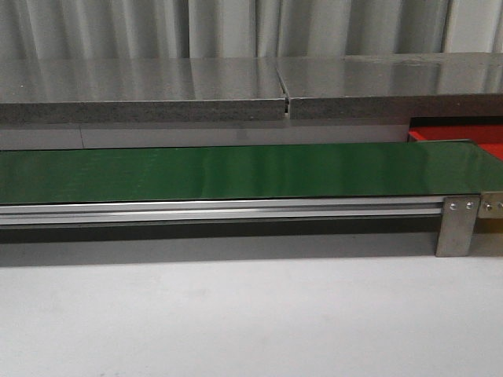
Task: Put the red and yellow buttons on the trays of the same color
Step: 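Carry the yellow button onto the green belt and open the left gripper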
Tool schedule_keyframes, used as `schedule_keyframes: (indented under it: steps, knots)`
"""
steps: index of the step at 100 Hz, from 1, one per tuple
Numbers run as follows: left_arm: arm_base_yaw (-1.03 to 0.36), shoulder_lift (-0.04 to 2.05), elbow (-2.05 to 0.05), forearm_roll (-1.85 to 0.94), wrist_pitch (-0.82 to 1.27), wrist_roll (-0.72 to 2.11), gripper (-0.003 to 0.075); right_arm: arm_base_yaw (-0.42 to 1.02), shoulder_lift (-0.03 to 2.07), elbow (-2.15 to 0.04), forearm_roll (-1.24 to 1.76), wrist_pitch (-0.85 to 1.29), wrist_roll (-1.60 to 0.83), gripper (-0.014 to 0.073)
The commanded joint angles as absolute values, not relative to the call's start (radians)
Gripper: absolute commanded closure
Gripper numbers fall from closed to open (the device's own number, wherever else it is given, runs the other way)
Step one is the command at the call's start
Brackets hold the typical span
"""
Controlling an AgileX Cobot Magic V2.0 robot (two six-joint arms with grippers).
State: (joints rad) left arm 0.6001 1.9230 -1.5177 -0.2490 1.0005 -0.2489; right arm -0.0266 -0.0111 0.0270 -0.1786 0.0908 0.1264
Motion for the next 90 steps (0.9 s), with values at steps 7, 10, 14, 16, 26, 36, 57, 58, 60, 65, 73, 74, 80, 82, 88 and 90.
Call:
schedule_keyframes:
  steps: [7,10,14,16,26,36,57,58,60,65,73,74,80,82,88,90]
  knots:
    - [0.602,1.913,-1.553,-0.218,0.966,-0.284,0.0153,-0.025,-0.026,0.017,-0.181,0.017,0.126,0.0661]
    - [0.602,1.918,-1.553,-0.216,0.961,-0.284,0.0153,-0.025,-0.026,0.017,-0.181,0.017,0.126,0.0661]
    - [0.602,1.928,-1.553,-0.216,0.953,-0.284,0.0153,-0.025,-0.026,0.017,-0.181,0.017,0.126,0.0661]
    - [0.602,1.929,-1.553,-0.216,0.95,-0.284,0.0153,-0.025,-0.026,0.017,-0.181,0.017,0.126,0.0661]
    - [0.602,1.949,-1.556,-0.218,0.917,-0.284,0.0153,-0.025,-0.026,0.017,-0.181,0.017,0.126,0.0661]
    - [0.602,1.968,-1.557,-0.219,0.888,-0.284,0.0153,-0.025,-0.026,0.017,-0.181,0.017,0.126,0.0661]
    - [0.6,1.983,-1.568,-0.223,0.831,-0.284,0.0209,-0.025,-0.026,0.017,-0.181,0.017,0.126,0.0661]
    - [0.6,1.983,-1.568,-0.223,0.831,-0.284,0.0222,-0.025,-0.026,0.017,-0.181,0.017,0.126,0.0661]
    - [0.6,1.983,-1.568,-0.228,0.828,-0.284,0.0244,-0.025,-0.026,0.017,-0.181,0.017,0.126,0.0661]
    - [0.6,1.983,-1.568,-0.228,0.827,-0.284,0.0302,-0.025,-0.026,0.017,-0.181,0.017,0.126,0.0661]
    - [0.6,1.983,-1.568,-0.23,0.824,-0.284,0.0389,-0.025,-0.026,0.017,-0.181,0.017,0.126,0.0661]
    - [0.6,1.983,-1.568,-0.23,0.824,-0.284,0.0402,-0.025,-0.026,0.017,-0.181,0.017,0.126,0.0661]
    - [0.6,1.983,-1.568,-0.23,0.824,-0.284,0.045,-0.025,-0.026,0.017,-0.181,0.017,0.126,0.0661]
    - [0.6,1.983,-1.568,-0.23,0.824,-0.284,0.0465,-0.025,-0.026,0.017,-0.181,0.017,0.126,0.0661]
    - [0.6,1.983,-1.568,-0.23,0.824,-0.284,0.0494,-0.025,-0.026,0.017,-0.181,0.017,0.126,0.0661]
    - [0.6,1.983,-1.568,-0.23,0.824,-0.284,0.0497,-0.025,-0.026,0.017,-0.181,0.017,0.126,0.0661]
